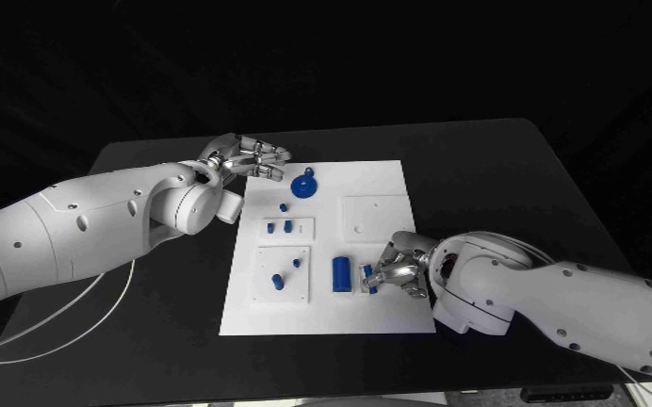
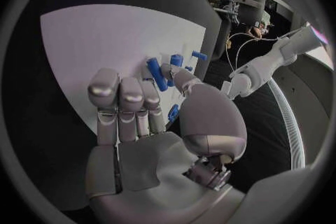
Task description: Assemble the parts on the task board
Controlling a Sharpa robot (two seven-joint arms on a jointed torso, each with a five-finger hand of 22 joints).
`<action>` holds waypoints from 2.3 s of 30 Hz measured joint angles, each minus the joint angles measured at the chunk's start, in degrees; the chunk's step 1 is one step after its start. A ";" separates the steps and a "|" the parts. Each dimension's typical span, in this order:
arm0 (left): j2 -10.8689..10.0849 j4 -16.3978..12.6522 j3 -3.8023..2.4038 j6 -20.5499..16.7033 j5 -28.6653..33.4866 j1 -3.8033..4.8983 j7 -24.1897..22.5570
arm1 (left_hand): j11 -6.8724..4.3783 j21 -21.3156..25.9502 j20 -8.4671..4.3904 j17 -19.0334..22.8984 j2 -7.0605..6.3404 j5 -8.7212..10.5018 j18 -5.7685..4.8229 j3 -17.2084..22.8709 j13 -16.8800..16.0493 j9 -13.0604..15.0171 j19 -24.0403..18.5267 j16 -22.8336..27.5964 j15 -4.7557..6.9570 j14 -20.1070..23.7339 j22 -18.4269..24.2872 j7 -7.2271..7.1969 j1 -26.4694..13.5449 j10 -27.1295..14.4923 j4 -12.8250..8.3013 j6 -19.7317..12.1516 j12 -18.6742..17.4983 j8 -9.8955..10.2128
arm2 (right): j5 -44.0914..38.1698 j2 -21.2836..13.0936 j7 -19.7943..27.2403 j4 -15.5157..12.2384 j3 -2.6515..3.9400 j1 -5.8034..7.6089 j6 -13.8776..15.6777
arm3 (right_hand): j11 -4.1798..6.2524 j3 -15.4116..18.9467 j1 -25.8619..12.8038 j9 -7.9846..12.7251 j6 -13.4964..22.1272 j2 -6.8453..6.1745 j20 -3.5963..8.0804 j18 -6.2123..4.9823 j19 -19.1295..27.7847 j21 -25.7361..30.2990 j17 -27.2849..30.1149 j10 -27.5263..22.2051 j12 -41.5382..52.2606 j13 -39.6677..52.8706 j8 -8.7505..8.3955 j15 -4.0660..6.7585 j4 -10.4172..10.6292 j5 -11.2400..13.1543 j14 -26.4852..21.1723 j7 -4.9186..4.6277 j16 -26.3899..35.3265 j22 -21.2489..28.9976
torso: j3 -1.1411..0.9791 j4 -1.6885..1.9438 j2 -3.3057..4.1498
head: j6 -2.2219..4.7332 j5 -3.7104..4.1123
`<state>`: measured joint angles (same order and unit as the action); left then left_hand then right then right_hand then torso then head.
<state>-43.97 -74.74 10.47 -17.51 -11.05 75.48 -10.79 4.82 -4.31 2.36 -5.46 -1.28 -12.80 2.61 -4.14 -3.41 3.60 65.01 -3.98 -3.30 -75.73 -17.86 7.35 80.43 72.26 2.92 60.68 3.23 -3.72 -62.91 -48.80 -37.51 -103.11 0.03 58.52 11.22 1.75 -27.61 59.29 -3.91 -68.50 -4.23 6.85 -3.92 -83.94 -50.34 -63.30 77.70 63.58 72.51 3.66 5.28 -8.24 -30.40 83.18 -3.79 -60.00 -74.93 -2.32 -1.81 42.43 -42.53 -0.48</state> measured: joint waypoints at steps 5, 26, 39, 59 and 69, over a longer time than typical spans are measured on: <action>0.01 0.00 0.00 0.04 -0.02 0.00 0.02 | 0.00 0.00 0.00 -0.03 0.00 0.00 0.00 0.00 0.00 0.00 0.00 0.00 0.00 0.00 0.03 0.00 0.00 0.00 0.00 0.00 0.00 0.00 | -0.11 0.47 -0.12 0.61 0.05 0.04 -0.17 | 0.00 0.01 0.00 -0.11 -0.02 0.00 0.00 0.04 0.00 0.00 0.00 0.00 -0.01 0.00 0.32 -0.02 -0.03 0.05 0.02 0.01 0.00 0.00 | 0.01 0.02 0.00 | 0.01 -0.07; 0.02 0.01 0.00 0.23 -0.18 0.00 0.24 | 0.00 0.00 0.00 -0.01 0.00 0.00 0.00 0.00 0.00 0.00 0.00 0.00 0.00 0.00 0.09 0.00 0.00 0.00 0.00 0.00 0.00 0.00 | -0.23 1.50 -0.42 1.84 0.29 0.32 -1.88 | 0.10 3.49 1.49 -0.12 -0.54 0.08 0.00 0.38 0.00 0.90 0.25 0.12 -0.22 -0.52 0.16 0.06 -0.77 9.77 0.22 0.13 0.21 0.01 | 0.01 0.00 -0.02 | -0.04 -0.40; 0.04 0.02 0.00 0.32 -0.25 0.00 0.34 | 0.00 0.00 0.00 -0.01 0.00 0.00 0.00 0.00 0.00 0.00 0.00 0.00 0.00 0.00 0.08 0.00 0.00 0.00 0.00 0.00 0.00 0.00 | -0.32 1.53 -0.42 2.02 0.26 0.31 -1.86 | 0.20 5.94 3.49 -0.12 -0.87 -2.75 0.00 0.39 0.00 1.10 0.30 0.22 -0.22 -0.88 0.22 0.07 7.00 17.60 0.25 0.46 0.21 0.02 | 0.01 -0.01 -0.01 | -0.08 -0.56; 0.03 0.05 0.00 0.36 -0.35 0.01 0.43 | 0.00 0.00 0.00 0.00 0.00 0.00 0.00 0.00 0.00 0.00 0.00 0.00 0.00 0.00 0.08 0.00 0.00 0.00 0.00 0.00 0.00 0.00 | -0.29 1.42 -0.05 1.97 0.21 0.27 -1.63 | 0.19 12.18 5.40 -0.12 -0.92 -6.02 0.00 0.41 0.00 1.25 0.30 0.22 -0.22 -1.08 0.35 0.06 16.57 26.62 0.24 0.52 0.21 0.02 | -0.03 -0.01 -0.01 | -0.08 -0.58; 0.03 0.06 0.00 0.37 -0.49 0.01 0.44 | 0.00 0.00 0.00 0.01 0.00 0.00 0.00 0.00 0.00 0.00 0.00 0.00 0.00 0.00 0.07 0.01 0.00 0.00 0.00 0.00 0.00 0.00 | -0.01 1.05 0.52 1.73 0.12 0.18 -1.19 | 0.18 14.64 5.80 -0.11 -0.90 -6.42 0.00 0.42 0.00 1.25 0.29 0.20 -0.22 -1.08 0.27 0.04 18.60 26.62 0.23 0.50 0.21 0.02 | -0.03 -0.01 -0.01 | -0.04 -0.50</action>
<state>-43.93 -74.68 10.47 -17.14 -11.54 75.49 -10.35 4.82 -4.31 2.36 -5.46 -1.28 -12.80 2.61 -4.14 -3.41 3.59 65.01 -3.98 -3.30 -75.73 -17.78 7.36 80.43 72.27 2.92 60.68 3.23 -3.72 -62.92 -47.75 -36.99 -101.38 0.15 58.70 10.03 1.93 -12.97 65.09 -4.02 -69.40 -10.65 6.85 -3.50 -83.94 -49.08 -63.00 77.90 63.36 71.44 3.93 5.32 10.36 -3.77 83.42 -3.29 -59.79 -74.91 -2.35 -1.82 42.43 -42.57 -0.98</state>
